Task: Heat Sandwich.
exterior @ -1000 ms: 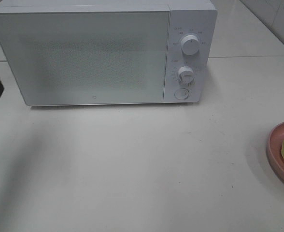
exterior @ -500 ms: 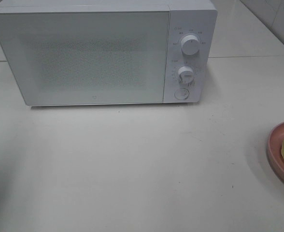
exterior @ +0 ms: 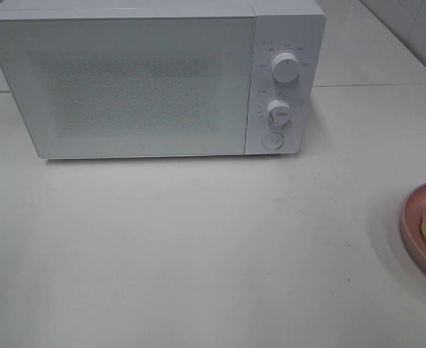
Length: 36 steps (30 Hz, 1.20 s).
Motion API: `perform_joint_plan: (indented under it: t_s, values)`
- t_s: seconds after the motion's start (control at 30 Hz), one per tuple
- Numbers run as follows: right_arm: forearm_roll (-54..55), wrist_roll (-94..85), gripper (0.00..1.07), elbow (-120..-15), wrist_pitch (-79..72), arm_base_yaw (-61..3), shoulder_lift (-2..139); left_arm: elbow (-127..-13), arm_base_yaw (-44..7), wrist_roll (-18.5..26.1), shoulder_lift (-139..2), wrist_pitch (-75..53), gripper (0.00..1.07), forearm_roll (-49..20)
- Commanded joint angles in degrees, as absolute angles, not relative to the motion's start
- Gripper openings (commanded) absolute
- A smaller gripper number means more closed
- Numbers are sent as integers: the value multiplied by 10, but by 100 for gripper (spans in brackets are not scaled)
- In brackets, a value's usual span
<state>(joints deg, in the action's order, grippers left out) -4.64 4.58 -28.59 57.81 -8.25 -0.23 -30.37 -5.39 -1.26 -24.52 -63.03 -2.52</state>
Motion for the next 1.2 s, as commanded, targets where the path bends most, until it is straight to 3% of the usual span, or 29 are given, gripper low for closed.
perform_joint_plan:
  t_s: [0.03, 0.57, 0.7, 0.9, 1.2]
  values:
    - [-50, 45, 76, -286, 570, -82, -18, -295, -52, 7, -201, -615, 89, -33]
    - [-50, 45, 76, -286, 570, -82, -18, -295, -52, 6, -197, -615, 89, -32]
    - [-50, 45, 76, -286, 570, -82, -18, -295, -32, 5, -174, -615, 89, -32]
    - [-50, 45, 76, -286, 570, -82, -18, -295, 13, 5, -70, -615, 89, -32]
    - [-50, 45, 76, -286, 570, -82, -18, -295, 22, 5, 14, -615, 88, -33]
